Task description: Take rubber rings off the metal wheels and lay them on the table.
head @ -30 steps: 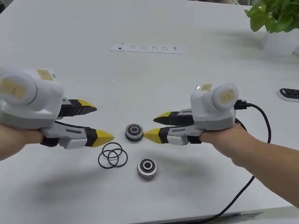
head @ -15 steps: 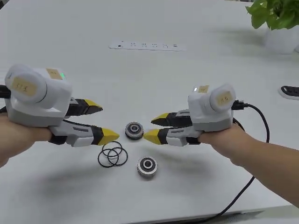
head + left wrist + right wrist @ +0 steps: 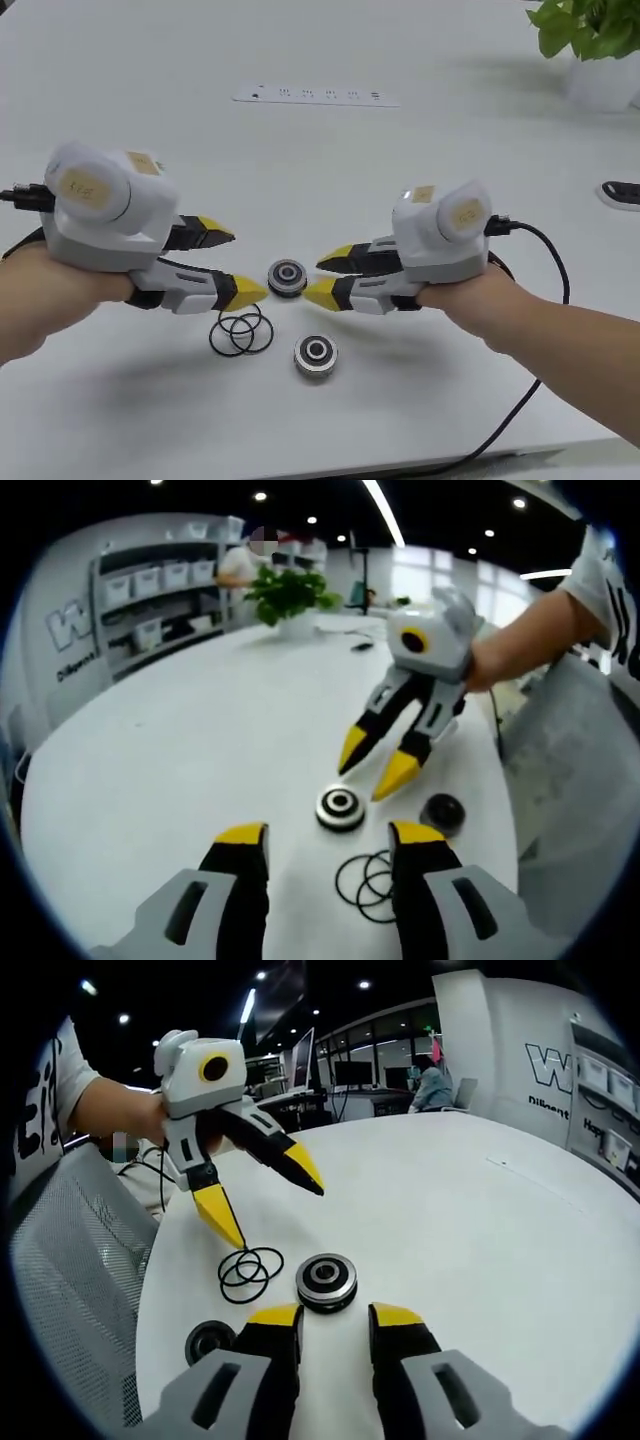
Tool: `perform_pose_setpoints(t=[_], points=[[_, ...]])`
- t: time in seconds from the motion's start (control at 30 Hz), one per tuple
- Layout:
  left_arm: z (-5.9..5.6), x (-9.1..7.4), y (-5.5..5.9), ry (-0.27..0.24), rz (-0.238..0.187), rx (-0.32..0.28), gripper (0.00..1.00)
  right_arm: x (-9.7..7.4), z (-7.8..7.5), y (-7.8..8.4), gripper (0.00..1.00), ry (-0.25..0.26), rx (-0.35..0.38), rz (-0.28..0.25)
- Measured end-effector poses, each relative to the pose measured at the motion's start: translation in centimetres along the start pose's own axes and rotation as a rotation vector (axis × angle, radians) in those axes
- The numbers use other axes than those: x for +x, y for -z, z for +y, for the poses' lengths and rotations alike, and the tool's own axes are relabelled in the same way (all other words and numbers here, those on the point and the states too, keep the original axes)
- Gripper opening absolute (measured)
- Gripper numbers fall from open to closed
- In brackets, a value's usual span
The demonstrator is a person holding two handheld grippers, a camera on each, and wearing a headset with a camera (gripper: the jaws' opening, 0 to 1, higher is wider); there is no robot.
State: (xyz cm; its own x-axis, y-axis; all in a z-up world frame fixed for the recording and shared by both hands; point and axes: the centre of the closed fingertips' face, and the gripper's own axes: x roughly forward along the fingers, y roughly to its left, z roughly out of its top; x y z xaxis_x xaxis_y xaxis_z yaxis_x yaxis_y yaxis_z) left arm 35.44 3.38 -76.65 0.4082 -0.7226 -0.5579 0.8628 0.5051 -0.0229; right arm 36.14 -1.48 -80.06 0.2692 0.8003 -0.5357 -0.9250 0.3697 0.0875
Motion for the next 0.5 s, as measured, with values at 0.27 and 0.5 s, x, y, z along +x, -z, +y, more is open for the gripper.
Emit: perform_pose_setpoints(t=[0.27,0.5], points=[[-0.3,0.8,0.1,0.015,0.010,0.001,0.45,0.2,0.1,0.2,0.21,-0.006,-0.001,0.000],[-0.5,1.4,0.2,0.027,0.018,0.002,0.43,0.4,0.1,0.2,0.20,-0.010,0.001,-0.007]])
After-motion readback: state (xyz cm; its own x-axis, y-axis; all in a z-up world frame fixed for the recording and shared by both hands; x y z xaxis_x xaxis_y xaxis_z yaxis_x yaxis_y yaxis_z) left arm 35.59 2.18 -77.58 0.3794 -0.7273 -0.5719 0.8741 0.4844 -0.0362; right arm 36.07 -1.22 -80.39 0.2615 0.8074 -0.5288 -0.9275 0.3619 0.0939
